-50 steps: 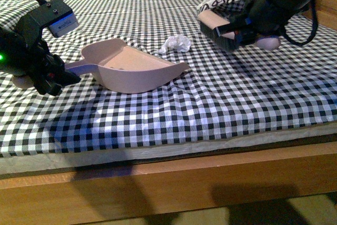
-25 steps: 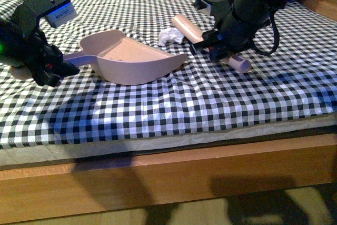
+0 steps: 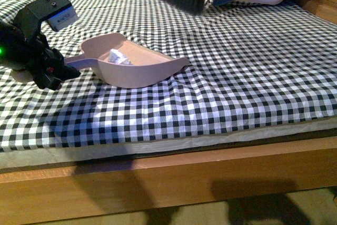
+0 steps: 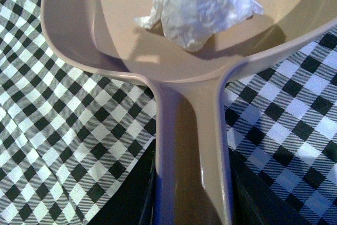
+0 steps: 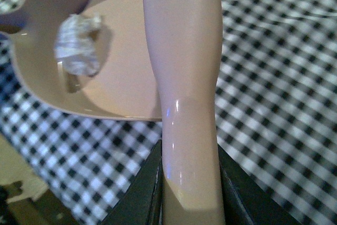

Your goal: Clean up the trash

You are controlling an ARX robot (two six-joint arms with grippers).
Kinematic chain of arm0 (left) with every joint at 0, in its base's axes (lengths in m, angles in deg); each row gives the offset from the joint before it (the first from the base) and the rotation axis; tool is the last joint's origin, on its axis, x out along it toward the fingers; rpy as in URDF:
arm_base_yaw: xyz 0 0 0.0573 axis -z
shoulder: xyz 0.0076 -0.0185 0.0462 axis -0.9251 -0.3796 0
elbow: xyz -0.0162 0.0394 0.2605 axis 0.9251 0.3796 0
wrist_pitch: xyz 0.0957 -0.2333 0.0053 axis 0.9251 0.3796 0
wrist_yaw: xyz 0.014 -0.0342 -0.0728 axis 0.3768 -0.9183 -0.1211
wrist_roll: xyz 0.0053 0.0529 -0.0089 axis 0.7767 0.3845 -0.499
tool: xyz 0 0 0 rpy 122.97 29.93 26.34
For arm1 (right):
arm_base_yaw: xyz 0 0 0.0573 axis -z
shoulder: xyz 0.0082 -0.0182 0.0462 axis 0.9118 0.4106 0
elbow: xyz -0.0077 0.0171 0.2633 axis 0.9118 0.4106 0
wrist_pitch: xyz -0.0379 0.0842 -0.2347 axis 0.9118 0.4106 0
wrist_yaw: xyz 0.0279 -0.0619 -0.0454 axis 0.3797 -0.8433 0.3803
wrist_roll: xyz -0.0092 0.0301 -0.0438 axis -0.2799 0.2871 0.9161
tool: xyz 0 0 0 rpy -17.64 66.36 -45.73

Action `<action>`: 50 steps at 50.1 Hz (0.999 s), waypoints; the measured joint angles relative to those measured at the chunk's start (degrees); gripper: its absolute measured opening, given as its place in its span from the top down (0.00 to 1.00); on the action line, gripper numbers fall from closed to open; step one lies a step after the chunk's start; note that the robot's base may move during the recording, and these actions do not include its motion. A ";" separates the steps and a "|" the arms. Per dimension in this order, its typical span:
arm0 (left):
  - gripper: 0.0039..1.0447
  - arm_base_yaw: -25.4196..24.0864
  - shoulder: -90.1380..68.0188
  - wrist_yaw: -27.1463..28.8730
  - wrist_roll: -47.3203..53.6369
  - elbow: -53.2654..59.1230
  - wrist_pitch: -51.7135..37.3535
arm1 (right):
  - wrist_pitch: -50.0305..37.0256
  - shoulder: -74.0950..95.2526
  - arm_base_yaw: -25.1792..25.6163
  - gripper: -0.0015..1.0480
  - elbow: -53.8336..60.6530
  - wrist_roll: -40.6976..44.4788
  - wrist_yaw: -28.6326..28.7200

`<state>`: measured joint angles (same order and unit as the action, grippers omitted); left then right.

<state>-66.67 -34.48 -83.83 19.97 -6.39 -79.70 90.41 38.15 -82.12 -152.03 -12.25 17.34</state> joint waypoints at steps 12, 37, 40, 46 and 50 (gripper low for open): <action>0.74 0.04 0.04 0.94 -0.98 0.68 -2.29 | -14.16 -10.40 6.25 0.80 15.34 -9.20 -10.91; 0.74 -1.01 32.50 24.50 -28.26 20.39 -24.44 | -10.60 -56.22 24.39 0.80 42.10 -24.00 9.14; 0.74 -0.46 37.13 27.78 -28.76 22.32 -23.61 | -9.53 -60.48 26.27 0.80 42.38 -25.27 11.65; 0.74 2.03 46.69 33.33 -29.35 26.03 -21.42 | -8.87 -67.43 29.79 0.80 42.71 -28.52 16.41; 0.74 4.74 53.53 36.57 -29.57 28.44 -19.28 | -8.28 -71.45 32.09 0.80 42.91 -31.08 20.06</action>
<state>-61.93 19.05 -47.27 -9.60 22.04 -98.98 82.13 -33.30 -50.03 -109.12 -43.33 37.41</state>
